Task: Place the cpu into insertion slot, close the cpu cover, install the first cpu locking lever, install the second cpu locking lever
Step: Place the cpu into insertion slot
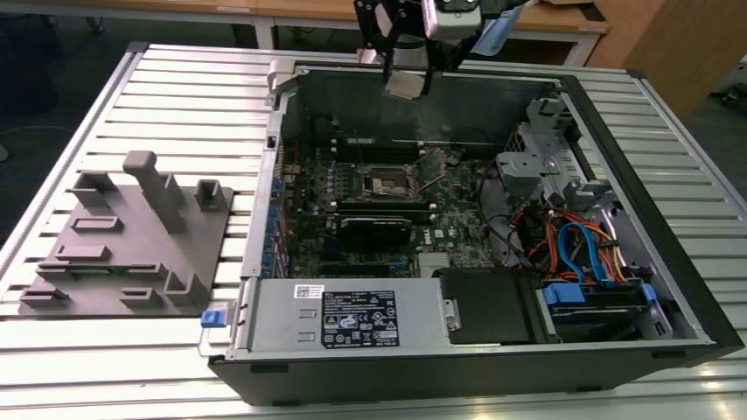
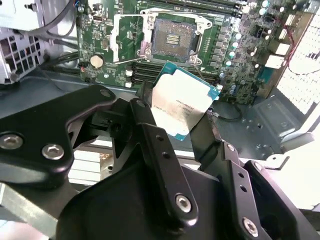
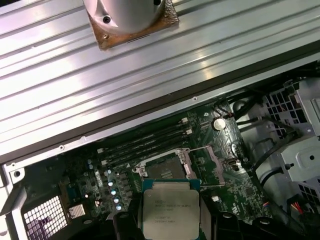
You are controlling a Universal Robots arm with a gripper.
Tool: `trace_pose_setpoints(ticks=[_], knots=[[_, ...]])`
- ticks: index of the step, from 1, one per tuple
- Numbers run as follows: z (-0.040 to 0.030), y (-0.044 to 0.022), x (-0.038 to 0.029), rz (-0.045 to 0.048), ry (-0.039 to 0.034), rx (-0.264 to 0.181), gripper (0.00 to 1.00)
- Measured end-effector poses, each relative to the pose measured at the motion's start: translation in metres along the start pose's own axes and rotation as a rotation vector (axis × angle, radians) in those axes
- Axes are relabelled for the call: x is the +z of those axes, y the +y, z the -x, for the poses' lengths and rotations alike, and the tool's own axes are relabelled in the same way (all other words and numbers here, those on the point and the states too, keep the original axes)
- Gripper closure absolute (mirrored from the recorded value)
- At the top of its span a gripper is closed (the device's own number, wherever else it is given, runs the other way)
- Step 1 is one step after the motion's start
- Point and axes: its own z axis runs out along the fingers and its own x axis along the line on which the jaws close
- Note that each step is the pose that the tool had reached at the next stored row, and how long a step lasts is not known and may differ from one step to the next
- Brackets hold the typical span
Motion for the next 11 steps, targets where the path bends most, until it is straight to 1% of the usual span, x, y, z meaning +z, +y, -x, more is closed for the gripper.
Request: trace_pose_setpoints(ticks=[4, 9, 11], knots=[[0.0002, -0.0004, 0.0001, -0.0001, -0.0008, 0.009, 0.46], [0.0002, -0.0005, 0.0006, 0.0013, -0.0072, 0.082, 0.46], [0.0002, -0.0005, 0.0007, 0.0015, -0.0078, 0.088, 0.46]])
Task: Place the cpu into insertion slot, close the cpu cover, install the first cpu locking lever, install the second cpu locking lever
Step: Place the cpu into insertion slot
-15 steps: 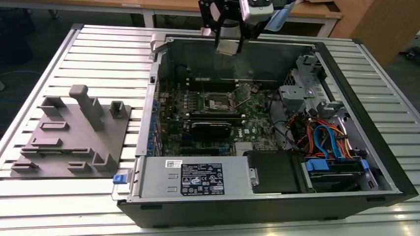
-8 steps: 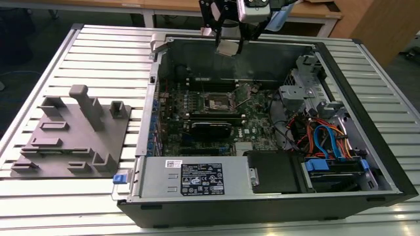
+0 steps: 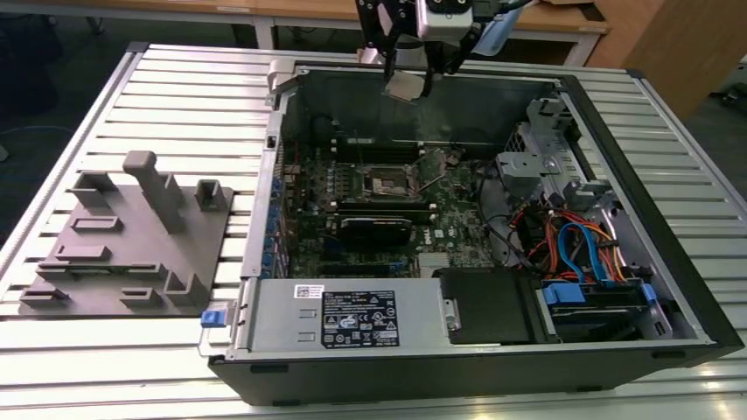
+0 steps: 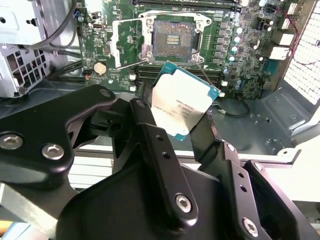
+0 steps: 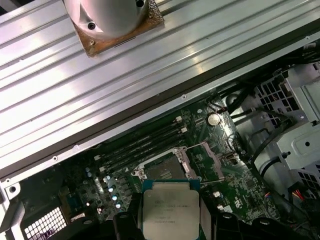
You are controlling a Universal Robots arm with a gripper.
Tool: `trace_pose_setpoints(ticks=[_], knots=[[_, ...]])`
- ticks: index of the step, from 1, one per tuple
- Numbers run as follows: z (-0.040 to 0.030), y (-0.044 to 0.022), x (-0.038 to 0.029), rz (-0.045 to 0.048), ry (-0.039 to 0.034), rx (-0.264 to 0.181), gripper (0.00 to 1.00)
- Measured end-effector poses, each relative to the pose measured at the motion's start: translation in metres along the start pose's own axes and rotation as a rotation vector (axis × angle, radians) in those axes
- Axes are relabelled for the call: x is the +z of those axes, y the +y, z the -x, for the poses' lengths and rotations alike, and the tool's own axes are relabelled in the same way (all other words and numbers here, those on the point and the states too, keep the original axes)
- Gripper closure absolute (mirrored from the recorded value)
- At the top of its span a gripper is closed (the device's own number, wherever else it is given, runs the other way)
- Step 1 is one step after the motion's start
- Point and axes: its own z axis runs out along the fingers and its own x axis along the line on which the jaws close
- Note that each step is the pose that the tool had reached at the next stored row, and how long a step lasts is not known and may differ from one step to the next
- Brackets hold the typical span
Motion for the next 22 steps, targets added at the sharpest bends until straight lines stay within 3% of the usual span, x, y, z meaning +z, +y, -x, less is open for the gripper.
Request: trace_pose_setpoints(ticks=[15, 22], knots=[[0.0, 0.0, 0.0, 0.0001, -0.0008, 0.008, 0.46], [0.0, 0.0, 0.0006, 0.0021, -0.0105, 0.117, 0.46]])
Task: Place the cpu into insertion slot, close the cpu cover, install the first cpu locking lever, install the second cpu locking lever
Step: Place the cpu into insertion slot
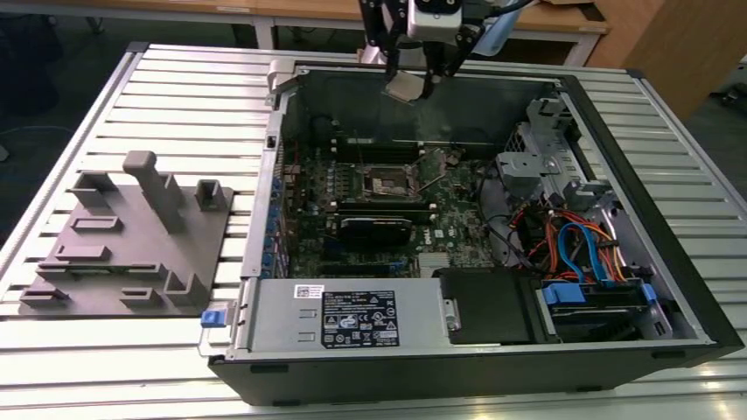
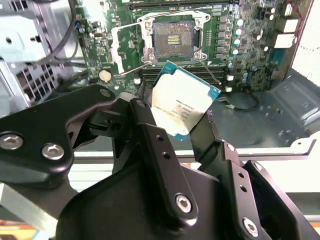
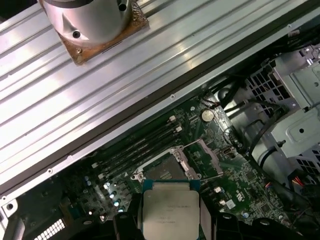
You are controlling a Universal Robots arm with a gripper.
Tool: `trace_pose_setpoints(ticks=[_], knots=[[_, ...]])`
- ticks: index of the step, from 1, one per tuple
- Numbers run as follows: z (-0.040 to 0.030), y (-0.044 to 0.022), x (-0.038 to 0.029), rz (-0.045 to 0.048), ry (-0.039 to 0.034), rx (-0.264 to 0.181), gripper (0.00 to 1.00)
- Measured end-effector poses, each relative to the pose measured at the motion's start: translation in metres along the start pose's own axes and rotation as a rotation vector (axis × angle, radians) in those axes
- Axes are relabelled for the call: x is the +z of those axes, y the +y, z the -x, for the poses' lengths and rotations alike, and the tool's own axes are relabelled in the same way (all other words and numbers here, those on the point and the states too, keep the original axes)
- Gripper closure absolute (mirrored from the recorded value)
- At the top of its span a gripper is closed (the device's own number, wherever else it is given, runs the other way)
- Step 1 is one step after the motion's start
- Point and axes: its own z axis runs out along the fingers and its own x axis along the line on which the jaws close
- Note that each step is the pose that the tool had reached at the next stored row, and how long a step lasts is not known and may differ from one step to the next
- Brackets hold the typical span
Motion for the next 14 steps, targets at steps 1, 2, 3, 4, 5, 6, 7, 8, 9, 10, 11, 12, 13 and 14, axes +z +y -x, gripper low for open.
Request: trace_pose_setpoints(ticks=[1, 2, 3, 4, 5, 6, 7, 8, 9, 10, 11, 12, 13, 14], knots=[[0.0, 0.0, 0.0002, 0.0002, -0.0012, 0.013, 0.46], [0.0, 0.0, 0.0001, 0.0002, -0.0012, 0.014, 0.46], [0.0, 0.0, 0.0001, 0.0001, -0.0013, 0.015, 0.46], [0.0, 0.0, 0.0002, 0.0002, -0.0014, 0.015, 0.46], [0.0, 0.0, 0.0002, 0.0002, -0.0014, 0.015, 0.46], [0.0, 0.0, 0.0002, 0.0002, -0.0014, 0.015, 0.46], [0.0, 0.0, 0.0002, 0.0002, -0.0014, 0.015, 0.46], [0.0, 0.0, 0.0002, 0.0002, -0.0014, 0.015, 0.46], [0.0, 0.0, 0.0002, 0.0002, -0.0014, 0.015, 0.46], [0.0, 0.0, 0.0002, 0.0002, -0.0014, 0.015, 0.46], [0.0, 0.0, 0.0002, 0.0002, -0.0014, 0.016, 0.46], [0.0, 0.0, 0.0002, 0.0002, -0.0014, 0.016, 0.46], [0.0, 0.0, 0.0002, 0.0002, -0.0014, 0.016, 0.46], [0.0, 0.0, 0.0002, 0.0002, -0.0014, 0.016, 0.46]])
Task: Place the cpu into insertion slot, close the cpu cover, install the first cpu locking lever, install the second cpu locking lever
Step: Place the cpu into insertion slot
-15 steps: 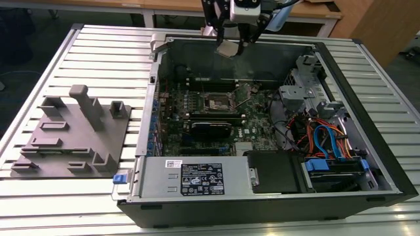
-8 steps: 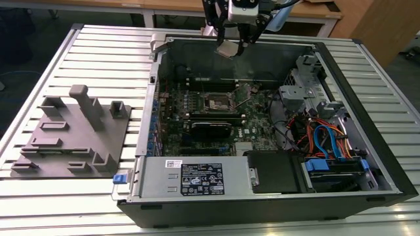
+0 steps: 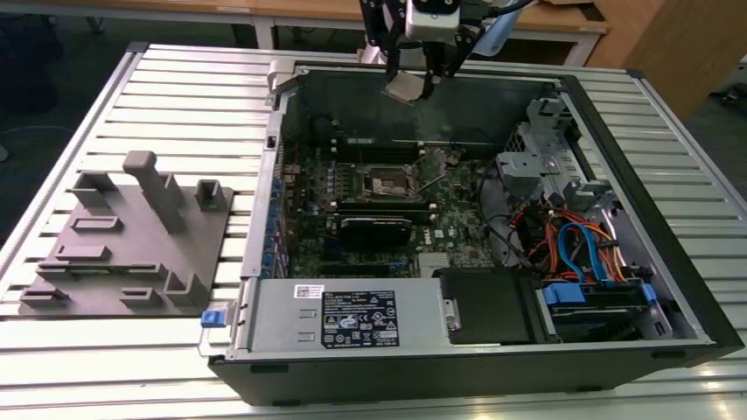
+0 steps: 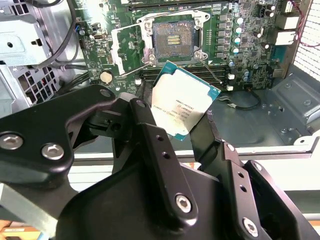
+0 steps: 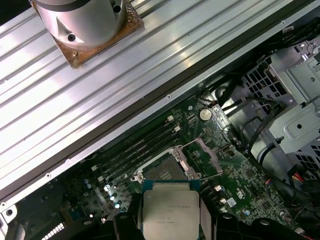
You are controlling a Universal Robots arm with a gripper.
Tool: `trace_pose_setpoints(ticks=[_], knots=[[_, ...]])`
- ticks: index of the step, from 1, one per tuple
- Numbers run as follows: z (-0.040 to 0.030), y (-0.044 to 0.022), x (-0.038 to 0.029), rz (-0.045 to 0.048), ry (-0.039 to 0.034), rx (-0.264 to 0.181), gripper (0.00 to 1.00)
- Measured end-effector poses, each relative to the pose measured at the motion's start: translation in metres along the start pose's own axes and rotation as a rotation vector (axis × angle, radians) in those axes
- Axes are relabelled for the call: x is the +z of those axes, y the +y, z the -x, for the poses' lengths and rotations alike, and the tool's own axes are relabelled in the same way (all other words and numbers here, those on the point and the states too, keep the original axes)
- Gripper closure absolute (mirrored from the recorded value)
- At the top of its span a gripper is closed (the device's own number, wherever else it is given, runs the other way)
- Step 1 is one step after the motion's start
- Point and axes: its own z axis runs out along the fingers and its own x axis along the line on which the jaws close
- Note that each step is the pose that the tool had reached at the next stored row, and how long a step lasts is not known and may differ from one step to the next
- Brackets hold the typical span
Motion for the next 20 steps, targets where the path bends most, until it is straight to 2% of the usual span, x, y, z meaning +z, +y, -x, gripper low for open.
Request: trace_pose_setpoints(ticks=[5, 17, 20], knots=[[0.0, 0.0, 0.0, 0.0004, -0.002, 0.023, 0.46], [0.0, -0.0001, 0.0006, 0.0046, -0.0209, 0.237, 0.46], [0.0, -0.0001, 0.0006, 0.0047, -0.022, 0.25, 0.46]])
